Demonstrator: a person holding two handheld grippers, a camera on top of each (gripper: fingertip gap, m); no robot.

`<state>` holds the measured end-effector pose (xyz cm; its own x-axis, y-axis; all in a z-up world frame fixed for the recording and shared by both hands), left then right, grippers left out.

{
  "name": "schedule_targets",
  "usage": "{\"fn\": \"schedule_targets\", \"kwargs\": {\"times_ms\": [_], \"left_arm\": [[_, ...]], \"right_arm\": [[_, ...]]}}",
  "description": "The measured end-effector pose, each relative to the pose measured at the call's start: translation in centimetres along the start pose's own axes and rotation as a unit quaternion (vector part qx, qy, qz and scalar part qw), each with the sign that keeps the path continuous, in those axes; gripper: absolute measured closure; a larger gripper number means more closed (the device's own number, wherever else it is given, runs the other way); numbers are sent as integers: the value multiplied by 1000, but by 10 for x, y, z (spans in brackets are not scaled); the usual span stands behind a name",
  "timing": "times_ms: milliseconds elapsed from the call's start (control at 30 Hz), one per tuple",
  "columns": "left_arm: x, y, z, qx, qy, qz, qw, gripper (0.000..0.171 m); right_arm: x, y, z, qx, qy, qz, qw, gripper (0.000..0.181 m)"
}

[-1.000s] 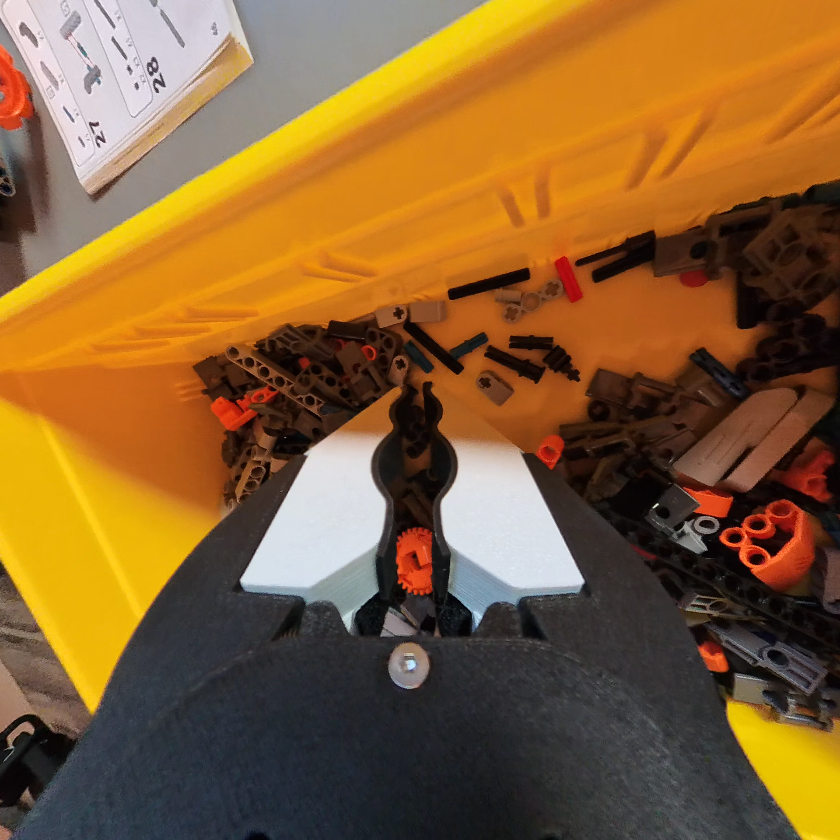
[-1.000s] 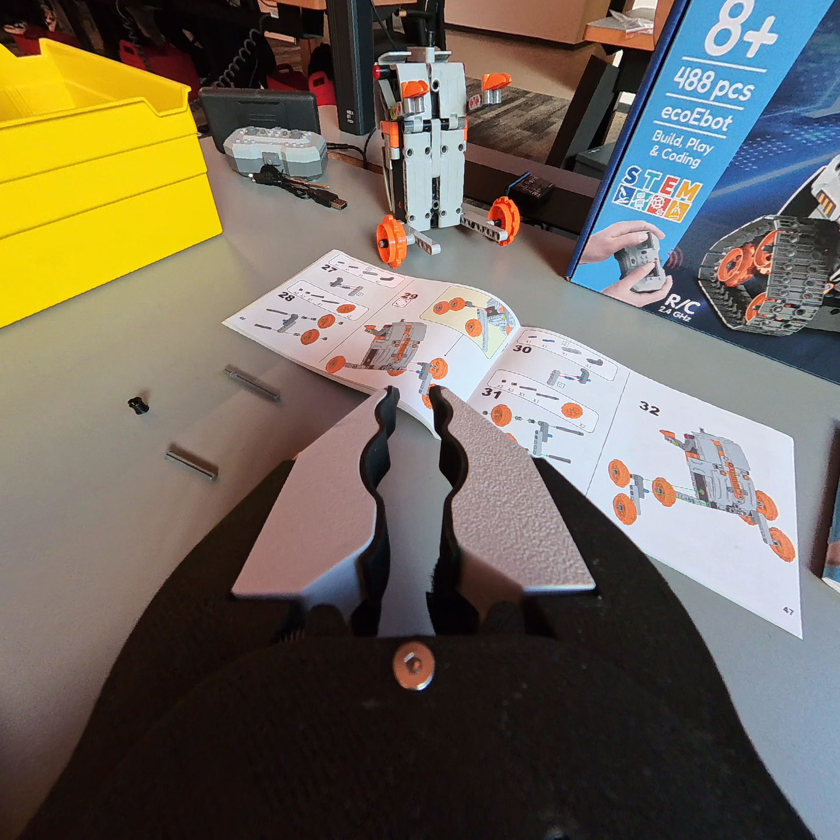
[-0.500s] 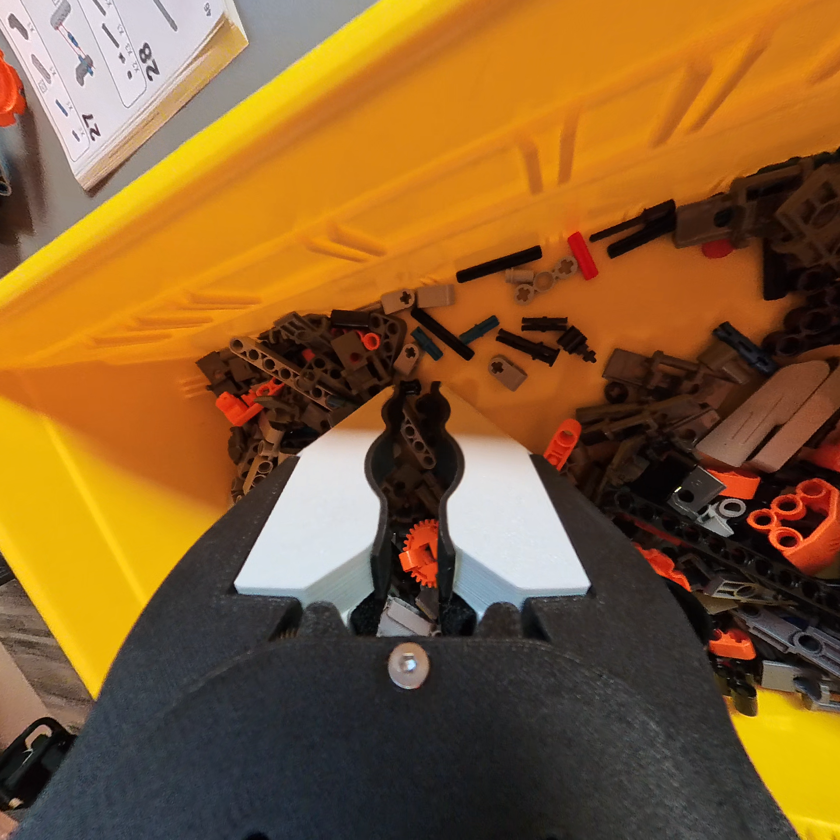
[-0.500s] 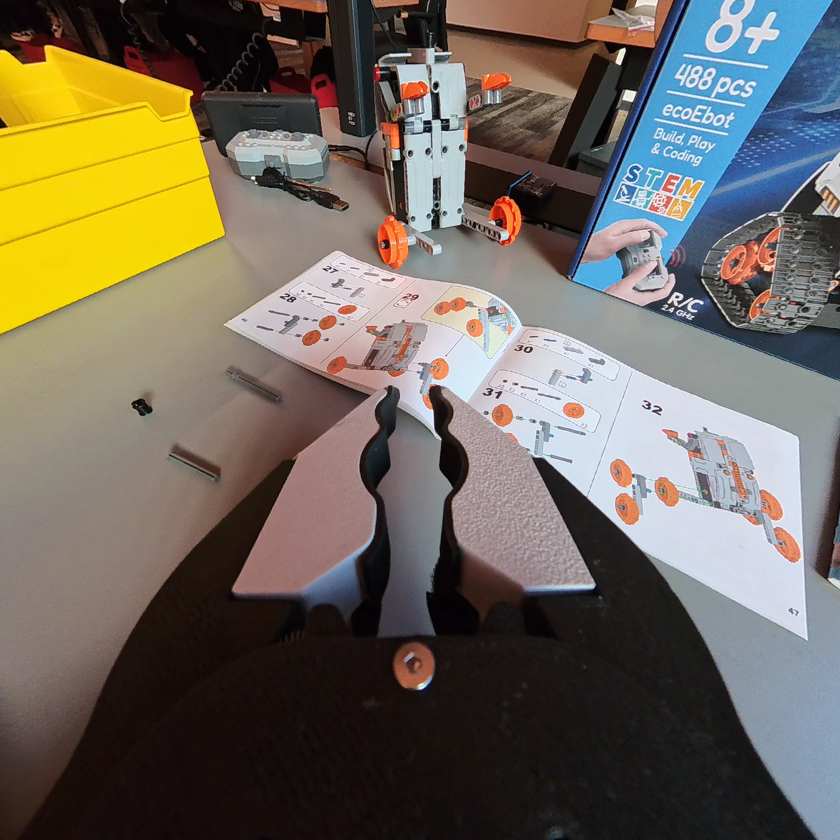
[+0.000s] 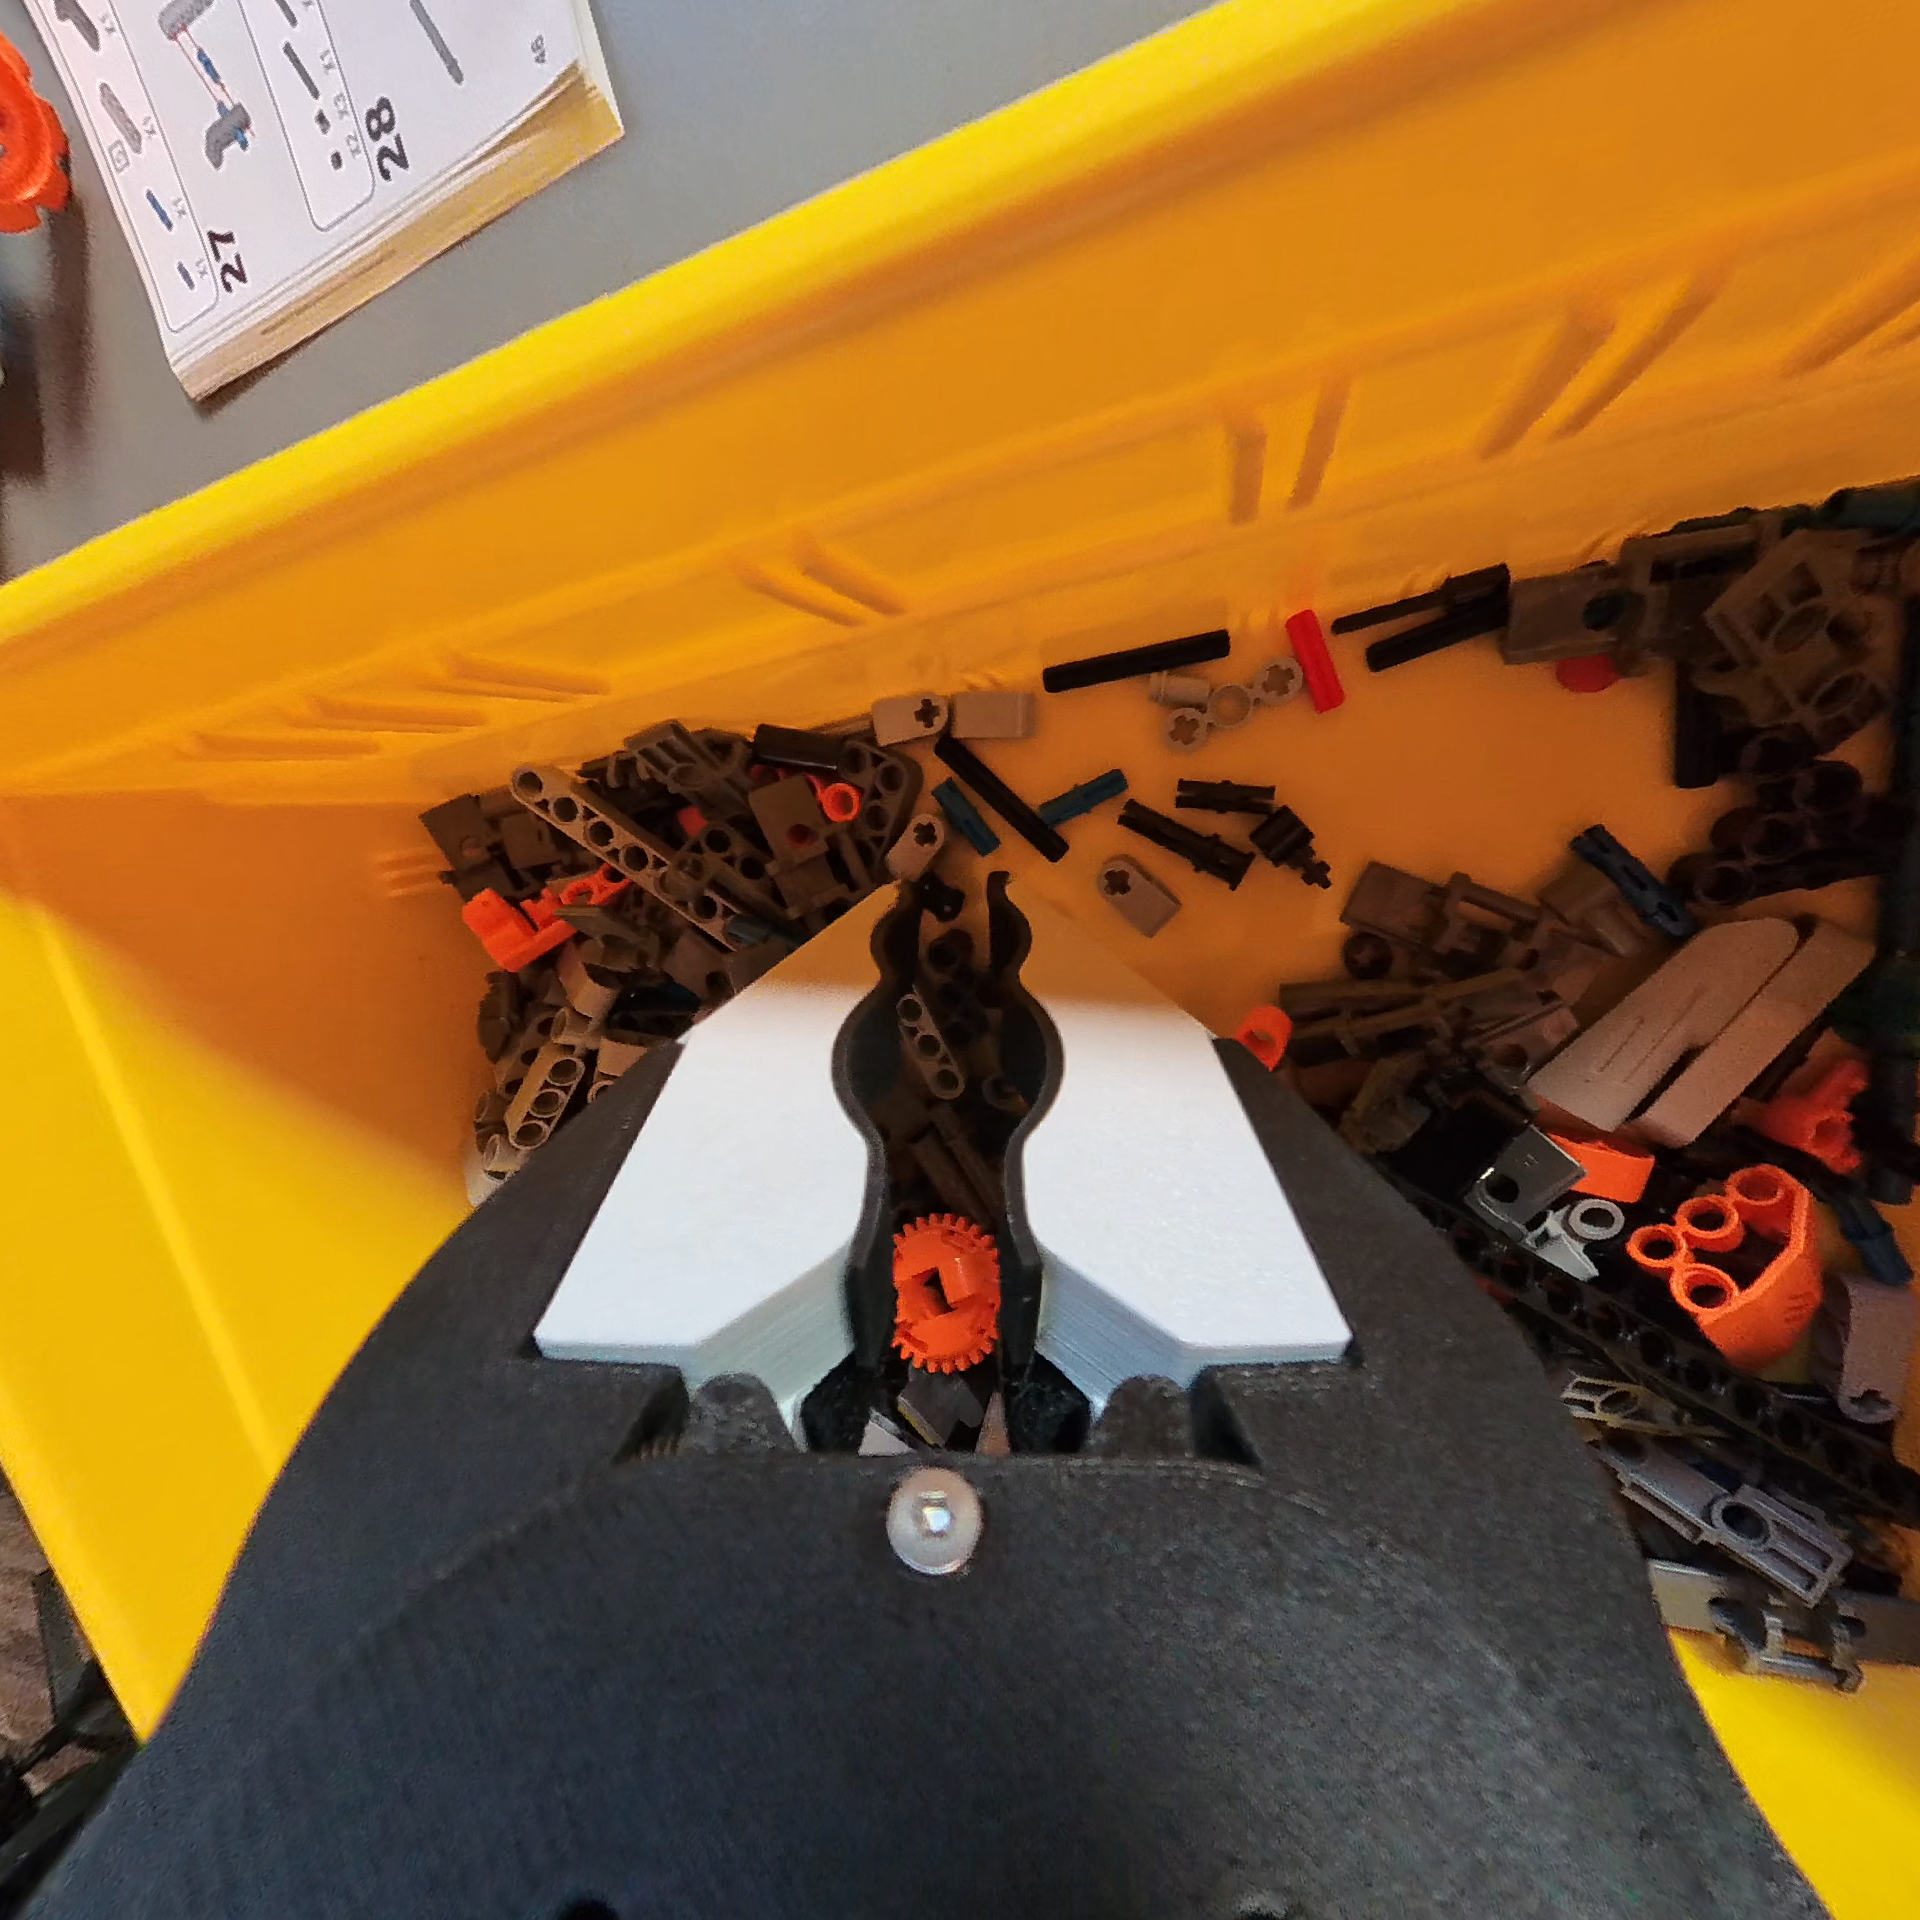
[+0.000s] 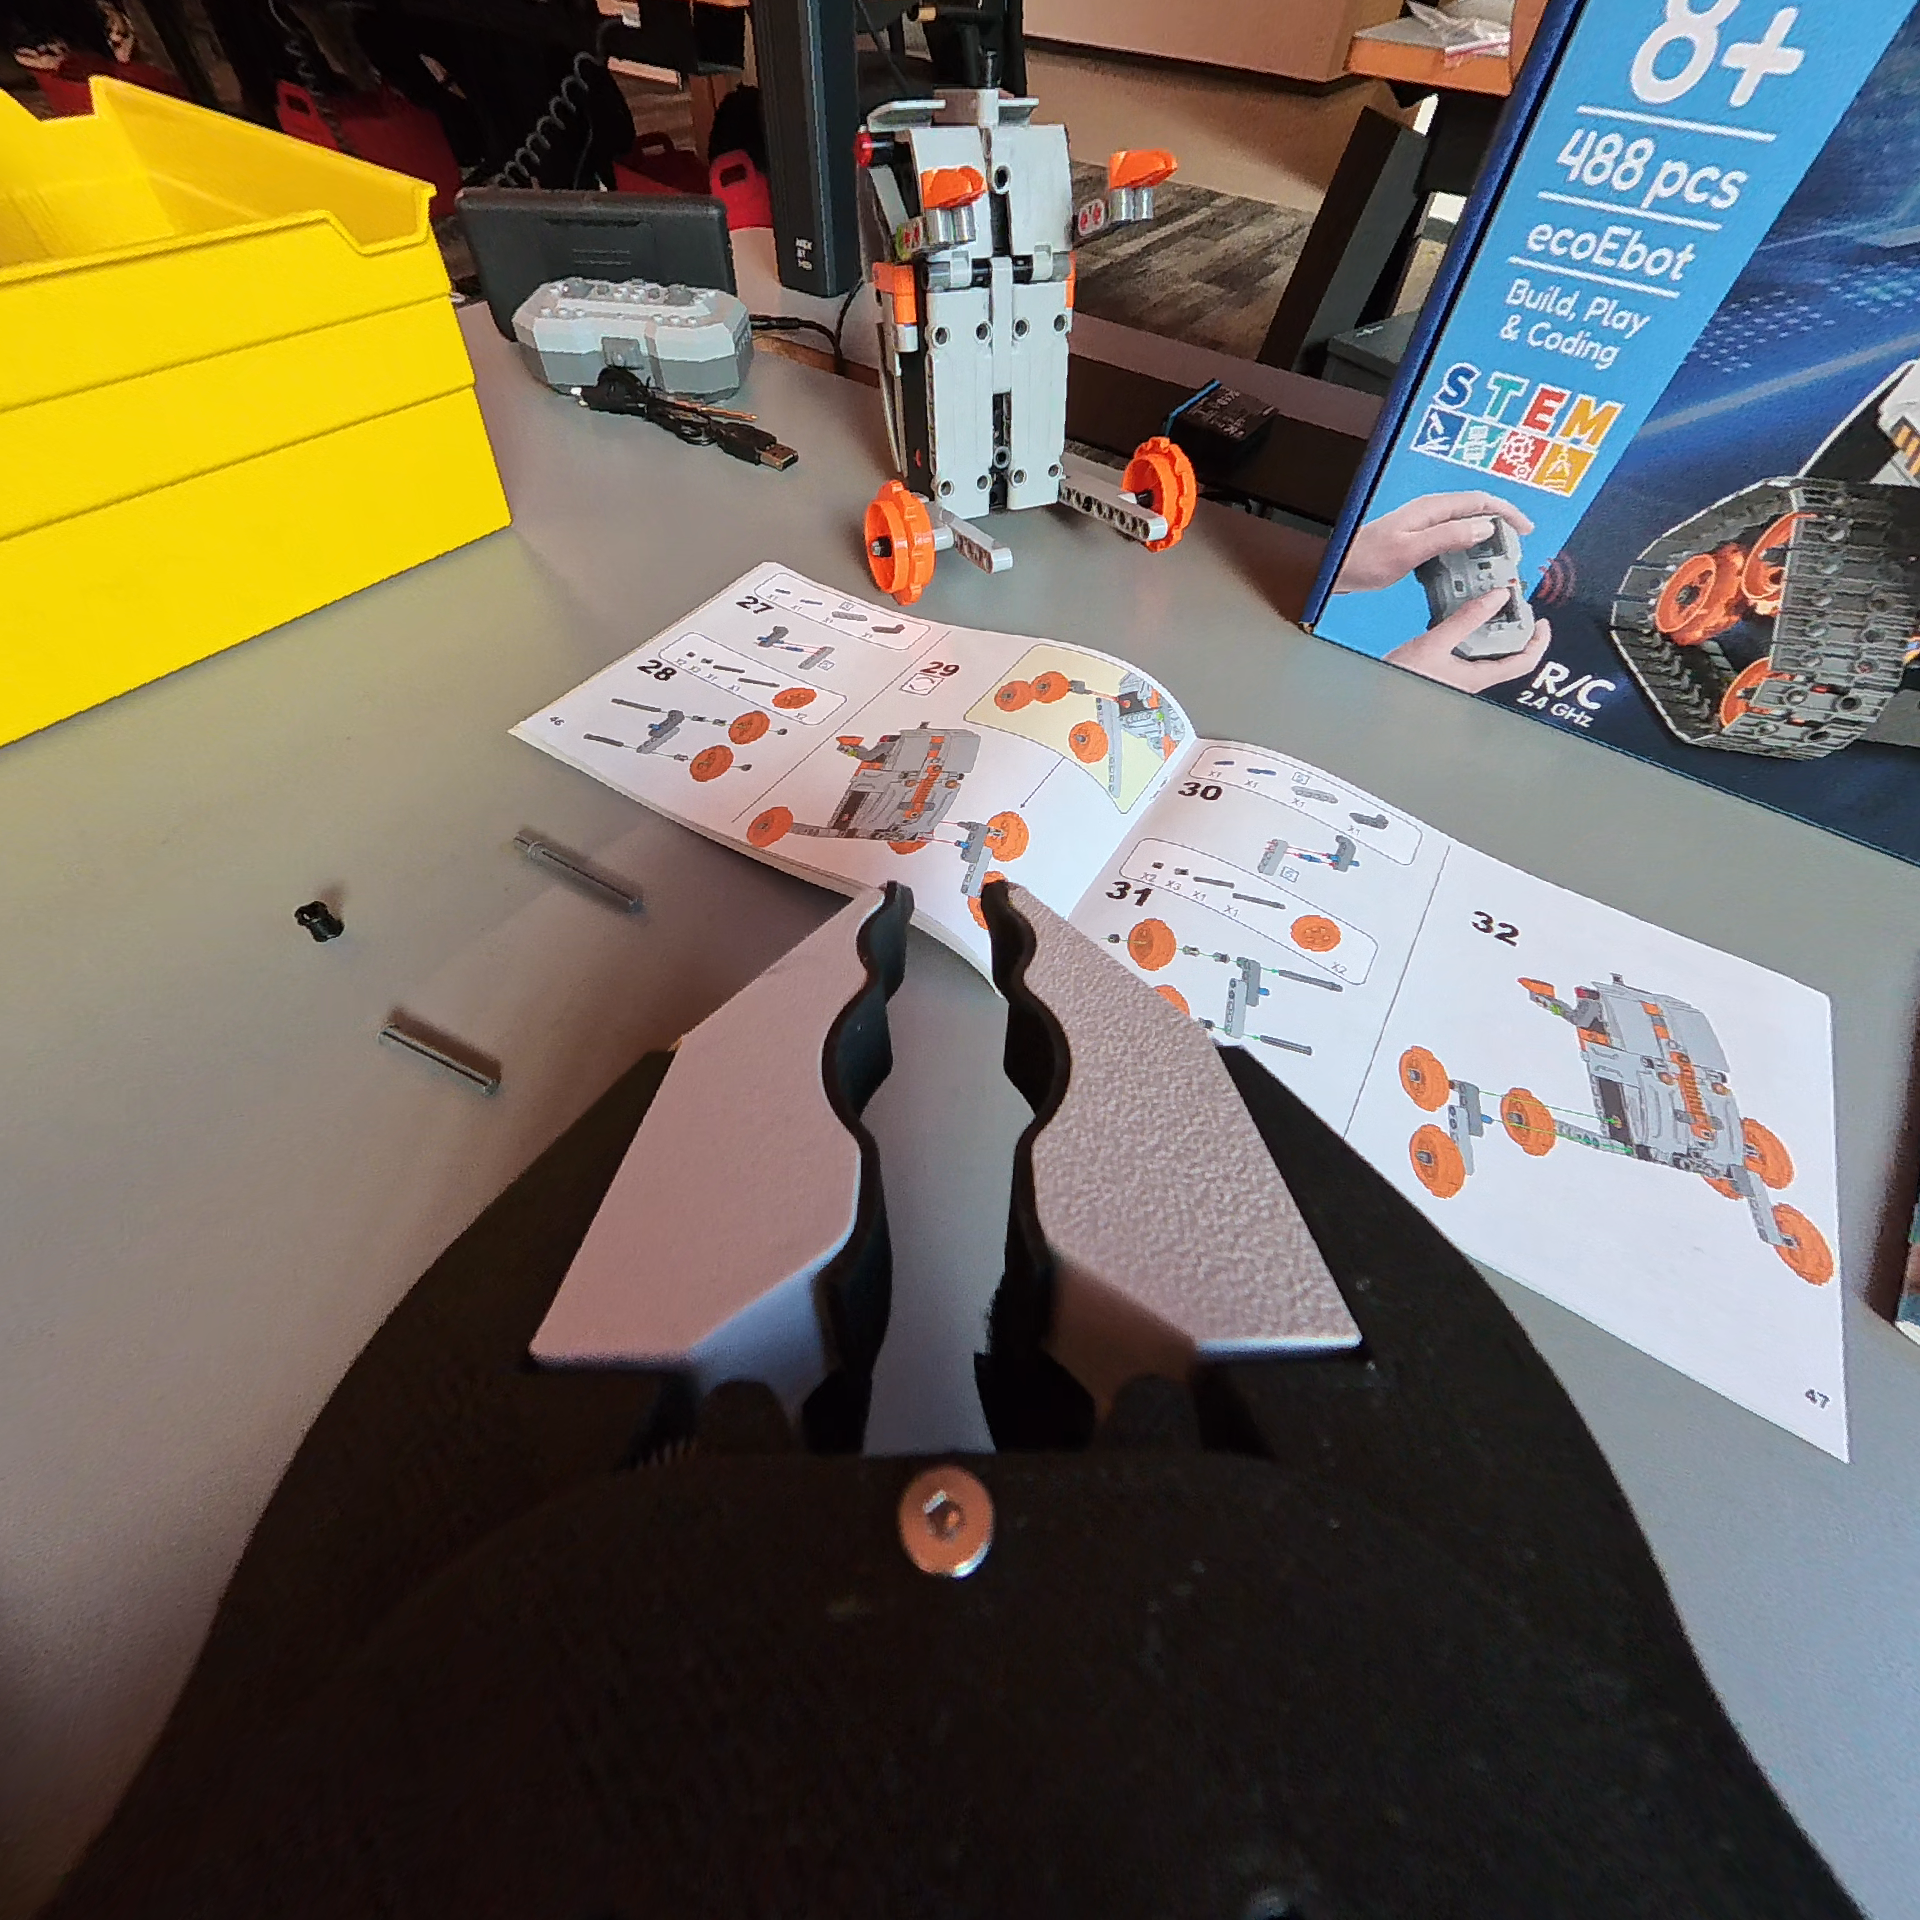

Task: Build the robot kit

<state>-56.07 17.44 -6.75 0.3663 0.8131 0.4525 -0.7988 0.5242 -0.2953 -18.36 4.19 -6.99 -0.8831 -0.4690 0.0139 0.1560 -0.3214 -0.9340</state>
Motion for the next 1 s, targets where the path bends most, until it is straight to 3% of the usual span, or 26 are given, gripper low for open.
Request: {"fn": "schedule_targets", "kwargs": {"times_ms": [633, 800, 1000], "left_arm": [[3, 2, 1, 18, 9, 15, 1000, 165], [4, -5, 23, 3, -33, 44, 998, 165], [19, -29, 72, -17, -111, 124, 986, 165]], "right_arm": [[-3, 1, 2, -5, 2, -9, 1000, 167], [-2, 1, 2, -7, -2, -10, 1000, 167], [-2, 0, 2, -10, -5, -12, 1000, 167]]}}
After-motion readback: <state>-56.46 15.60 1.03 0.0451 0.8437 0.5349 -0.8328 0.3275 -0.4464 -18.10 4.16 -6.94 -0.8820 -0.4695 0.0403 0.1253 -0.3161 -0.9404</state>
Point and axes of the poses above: each gripper's, where its closed fingertips meet, z back along the fingers, y out of its underside, x = y × z across the jaws, the point moved 10 cm from there along z, back along the fingers, and after that the axes turned 10 degrees about -y, right-handed, at the moved point
